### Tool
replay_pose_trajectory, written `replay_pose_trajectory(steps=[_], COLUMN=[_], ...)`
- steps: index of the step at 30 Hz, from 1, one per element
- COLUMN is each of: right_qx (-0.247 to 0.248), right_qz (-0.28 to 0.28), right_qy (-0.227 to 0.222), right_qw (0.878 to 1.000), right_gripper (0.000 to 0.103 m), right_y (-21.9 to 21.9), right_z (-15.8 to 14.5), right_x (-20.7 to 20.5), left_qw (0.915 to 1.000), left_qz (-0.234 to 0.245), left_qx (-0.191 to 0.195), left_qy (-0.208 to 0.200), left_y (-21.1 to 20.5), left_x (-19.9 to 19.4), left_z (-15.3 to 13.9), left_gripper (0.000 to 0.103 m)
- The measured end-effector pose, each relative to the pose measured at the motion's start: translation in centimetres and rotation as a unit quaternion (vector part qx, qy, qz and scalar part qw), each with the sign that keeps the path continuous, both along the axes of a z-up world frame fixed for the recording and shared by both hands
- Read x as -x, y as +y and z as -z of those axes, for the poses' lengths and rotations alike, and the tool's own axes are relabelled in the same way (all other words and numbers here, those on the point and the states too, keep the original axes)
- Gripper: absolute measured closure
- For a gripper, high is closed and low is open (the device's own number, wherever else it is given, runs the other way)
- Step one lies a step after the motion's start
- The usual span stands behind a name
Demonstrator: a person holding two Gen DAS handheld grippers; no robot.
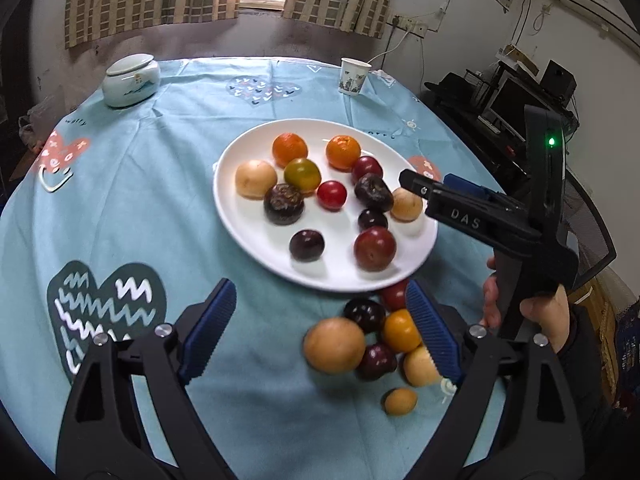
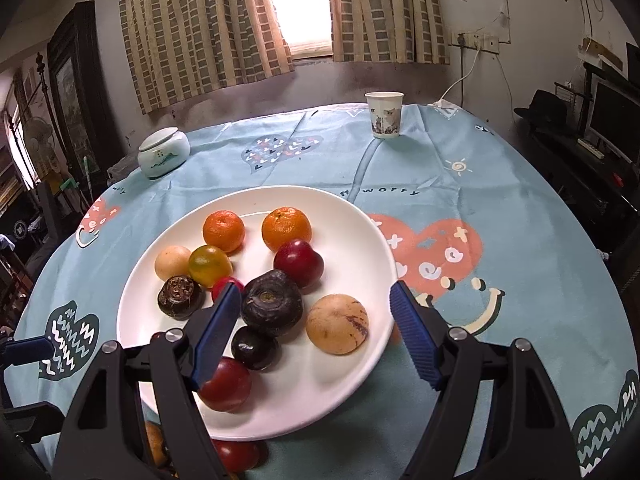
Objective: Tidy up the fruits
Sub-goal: 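Move both open tools back over the fruit cluster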
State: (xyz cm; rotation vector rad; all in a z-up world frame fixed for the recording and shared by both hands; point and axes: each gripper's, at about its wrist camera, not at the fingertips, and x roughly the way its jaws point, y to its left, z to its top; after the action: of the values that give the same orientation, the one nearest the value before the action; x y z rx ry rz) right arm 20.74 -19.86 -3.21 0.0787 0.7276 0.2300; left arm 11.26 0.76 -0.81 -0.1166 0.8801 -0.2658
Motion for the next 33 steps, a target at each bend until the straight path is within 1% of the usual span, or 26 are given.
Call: replay_pose_trajectory(steps=[2,4,6,7,10,12,17,20,22,26,28,29,30,32,33], right_qx=[0.001,-0.013,-0.035,-0.036,-0.004,0.009,-0.005,-0.012,-0.012,-0.003,-0.012,-0.022,-0.029,-0.027,-0.028], right_qz=[0.01,0.008,-0.003,-0.008,-0.014,-0.013,0.006,0.009,0.003,-0.016,-0.033,-0.044,-0.052,-0.058,-0.06], right_qy=[0.024,0.054,0.075,0.081,0.081,0.081,0.081,0.082,0.087,0.095,0.091,0.086,0.083,0.098,0.107], right_qw=[1.0,0.998,0.997,0.996,0.997,0.997,0.997,0.997,0.996,0.995,0.995,0.995,0.995,0.993,0.992], right_gripper=[0.026,0.026,0.026,0.026,0.025,0.007,0.005,0.005,0.005,0.005,0.006,0.013,0.03,0.044,0.048], right_y=[-0.1,-0.4,-0.6,-0.6,-0.1,-0.1,-0.9,-0.8,-0.4,0.8,1.4,1.7,1.9,2.4,2.6], right_z=[0.0,-0.3,-0.7,-0.9,-1.4,-1.4,-0.9,-0.1,0.6,1.7,1.8,1.7,1.8,2.2,2.6], right_x=[0.7,2.0,4.1,5.5,9.6,12.4,17.7,19.4,19.7,19.1,18.7,18.5,18.3,17.3,16.7], left_qw=[0.9998,0.9996,0.9994,0.9994,0.9997,0.9998,0.9999,0.9998,0.9996,0.9995,0.9995,0.9995,0.9995,0.9995,0.9995], left_qz=[-0.014,-0.024,-0.03,-0.03,-0.024,-0.018,0.001,0.015,0.021,0.024,0.023,0.021,0.02,0.02,0.02], left_qx=[-0.011,-0.016,-0.015,-0.014,-0.007,-0.005,-0.011,-0.012,-0.017,-0.021,-0.023,-0.025,-0.024,-0.021,-0.019], left_qy=[0.002,0.002,0.002,0.004,0.005,0.004,-0.004,-0.003,0.0,0.001,0.004,0.004,0.006,0.011,0.014], left_y=[1.1,2.2,3.0,3.3,3.7,3.5,2.7,2.2,1.9,1.9,1.9,1.9,1.9,2.0,2.1], left_x=[1.4,2.4,3.1,3.4,4.3,4.9,6.9,8.1,8.7,9.2,8.9,8.8,8.6,8.2,8.0], left_z=[0.2,0.4,0.6,0.7,1.2,1.5,2.1,2.6,3.0,3.3,3.5,3.5,3.6,3.8,4.0], left_gripper=[0.014,0.012,0.012,0.012,0.012,0.011,0.01,0.009,0.009,0.009,0.009,0.009,0.009,0.009,0.009])
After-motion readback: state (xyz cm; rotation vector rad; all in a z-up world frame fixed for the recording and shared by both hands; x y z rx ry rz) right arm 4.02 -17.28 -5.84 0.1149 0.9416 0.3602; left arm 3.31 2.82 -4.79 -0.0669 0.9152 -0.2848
